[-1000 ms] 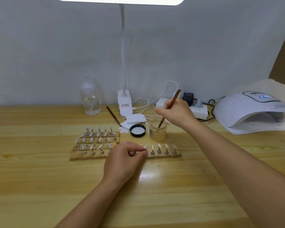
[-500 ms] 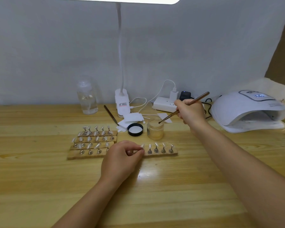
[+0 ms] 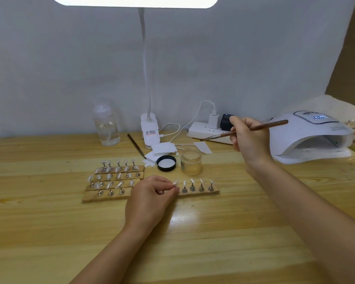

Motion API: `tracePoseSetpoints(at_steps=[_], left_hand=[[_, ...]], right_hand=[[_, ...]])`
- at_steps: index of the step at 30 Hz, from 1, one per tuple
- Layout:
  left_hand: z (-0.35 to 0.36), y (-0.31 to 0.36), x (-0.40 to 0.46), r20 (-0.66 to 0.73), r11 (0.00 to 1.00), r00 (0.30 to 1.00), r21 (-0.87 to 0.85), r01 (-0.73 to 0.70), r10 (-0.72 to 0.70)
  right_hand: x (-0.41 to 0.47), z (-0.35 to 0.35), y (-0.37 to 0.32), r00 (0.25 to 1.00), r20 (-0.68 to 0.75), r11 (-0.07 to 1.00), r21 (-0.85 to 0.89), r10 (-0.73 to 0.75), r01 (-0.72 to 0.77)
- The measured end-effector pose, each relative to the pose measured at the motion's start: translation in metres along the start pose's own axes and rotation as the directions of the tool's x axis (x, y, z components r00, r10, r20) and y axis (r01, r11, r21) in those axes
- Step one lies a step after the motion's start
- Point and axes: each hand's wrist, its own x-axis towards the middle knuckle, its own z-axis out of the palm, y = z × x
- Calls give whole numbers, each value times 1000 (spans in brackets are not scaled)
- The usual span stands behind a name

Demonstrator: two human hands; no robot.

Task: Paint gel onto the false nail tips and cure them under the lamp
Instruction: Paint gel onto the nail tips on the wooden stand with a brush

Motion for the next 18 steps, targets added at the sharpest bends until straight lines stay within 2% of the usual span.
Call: tracePoseSetpoints(at_steps=[7, 12, 15, 18], left_hand=[[1, 1, -4, -19, 997, 998, 50, -62, 63], [3, 0, -7, -47, 991, 993, 80, -104, 108], [4, -2, -9, -69, 980, 984, 122, -156, 165], [4, -3, -10, -76, 962, 973, 185, -202, 219]], right_hand=[[-59, -2, 6, 989, 49, 980, 149, -141, 132], [-85, -6, 21, 969, 151, 977, 118, -194, 177], [-92, -8, 29, 947, 207, 969, 34, -245, 243], [-94, -8, 31, 944, 236, 971, -1, -230, 237]])
